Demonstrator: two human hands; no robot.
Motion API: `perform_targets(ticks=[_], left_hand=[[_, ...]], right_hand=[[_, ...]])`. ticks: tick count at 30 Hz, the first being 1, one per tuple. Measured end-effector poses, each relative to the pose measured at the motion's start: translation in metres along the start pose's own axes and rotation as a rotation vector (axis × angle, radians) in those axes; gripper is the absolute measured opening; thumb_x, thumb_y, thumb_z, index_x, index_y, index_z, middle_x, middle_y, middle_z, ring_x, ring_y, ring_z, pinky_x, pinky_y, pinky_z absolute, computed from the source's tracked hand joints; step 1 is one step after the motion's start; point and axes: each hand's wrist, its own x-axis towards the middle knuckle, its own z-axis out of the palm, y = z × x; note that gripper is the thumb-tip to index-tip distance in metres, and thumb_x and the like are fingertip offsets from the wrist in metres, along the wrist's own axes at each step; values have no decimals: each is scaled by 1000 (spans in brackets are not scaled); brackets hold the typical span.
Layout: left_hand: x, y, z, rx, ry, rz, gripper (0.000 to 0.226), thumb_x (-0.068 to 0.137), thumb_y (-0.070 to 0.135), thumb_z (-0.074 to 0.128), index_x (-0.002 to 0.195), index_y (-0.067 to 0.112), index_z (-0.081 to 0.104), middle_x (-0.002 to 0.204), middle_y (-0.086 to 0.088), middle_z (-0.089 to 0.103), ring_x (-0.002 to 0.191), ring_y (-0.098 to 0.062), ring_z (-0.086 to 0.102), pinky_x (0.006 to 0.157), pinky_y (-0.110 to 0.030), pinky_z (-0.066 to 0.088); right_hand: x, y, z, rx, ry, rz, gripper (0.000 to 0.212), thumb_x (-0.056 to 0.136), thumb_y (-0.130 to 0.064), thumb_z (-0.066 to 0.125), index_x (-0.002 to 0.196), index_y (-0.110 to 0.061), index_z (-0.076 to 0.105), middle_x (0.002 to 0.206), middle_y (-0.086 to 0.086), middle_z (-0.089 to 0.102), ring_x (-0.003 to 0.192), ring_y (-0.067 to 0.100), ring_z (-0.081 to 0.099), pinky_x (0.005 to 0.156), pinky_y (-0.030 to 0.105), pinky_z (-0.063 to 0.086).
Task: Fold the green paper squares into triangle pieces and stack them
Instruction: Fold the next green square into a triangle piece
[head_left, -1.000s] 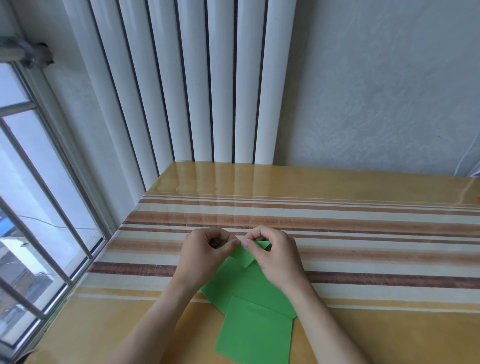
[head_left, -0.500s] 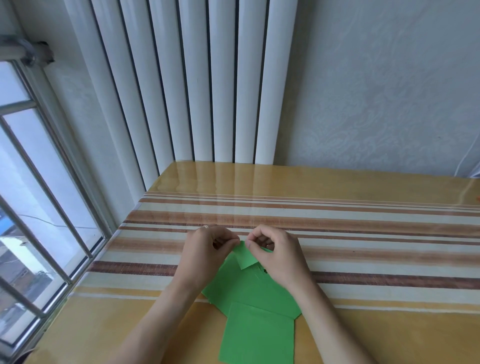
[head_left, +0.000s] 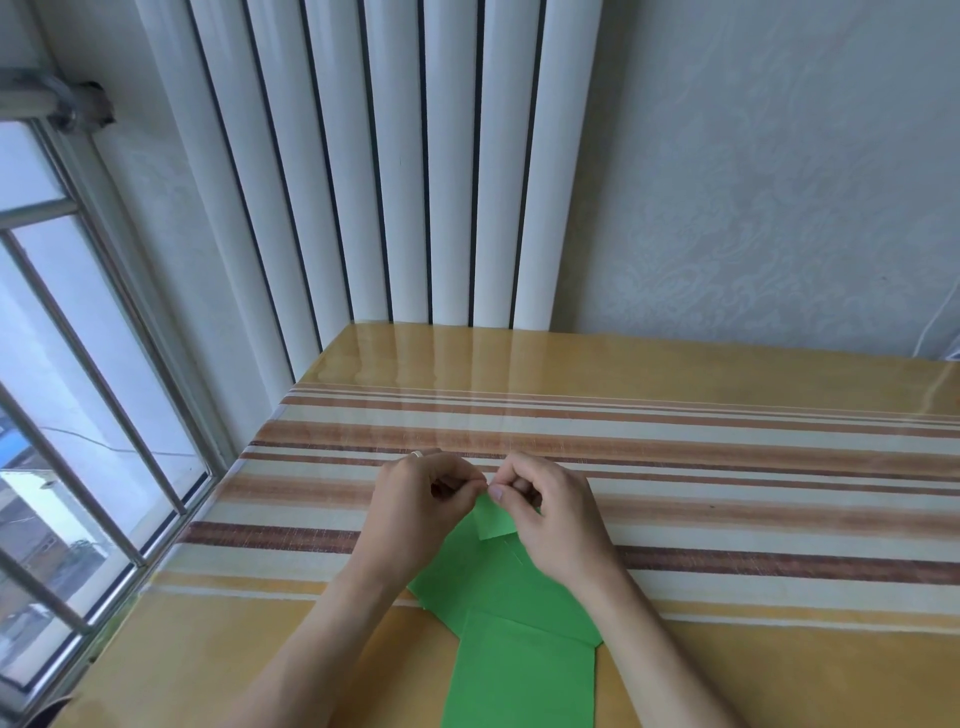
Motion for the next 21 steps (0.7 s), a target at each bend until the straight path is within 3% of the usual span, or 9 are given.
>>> perform_targets(ticks=[4, 11, 15, 21], left_hand=[[1, -3, -3, -31, 1, -19, 4, 85, 25, 84, 88, 26, 82, 78, 16, 75, 79, -2, 67, 68, -9, 47], [2, -4, -4, -122, 98, -123, 12, 81, 16, 87, 77, 27, 82, 71, 20, 75, 72, 4, 68, 65, -8, 47], [1, -3, -3, -128, 101, -142, 13, 81, 16, 87, 76, 26, 81, 70, 21, 74, 69, 3, 67, 62, -9, 47], [2, -6, -3, -120, 128, -146, 17, 83, 19, 86, 76, 33, 79, 71, 22, 74, 69, -3, 68, 61, -14, 50]], right_hand=[[0, 0, -2, 51, 1, 18, 15, 97, -16, 72, 84, -23, 67, 65, -7, 55, 65, 13, 51, 57, 19, 33], [0, 5, -6, 120, 17, 169, 12, 96, -20, 74, 84, -20, 72, 70, -13, 62, 69, 1, 57, 61, 15, 41], [1, 4, -5, 70, 32, 185, 16, 96, -20, 74, 81, -19, 69, 69, -12, 61, 69, 2, 57, 60, 17, 43], [1, 8, -7, 101, 50, 261, 11, 96, -20, 74, 86, -24, 74, 76, -11, 69, 76, 8, 70, 64, 17, 50]])
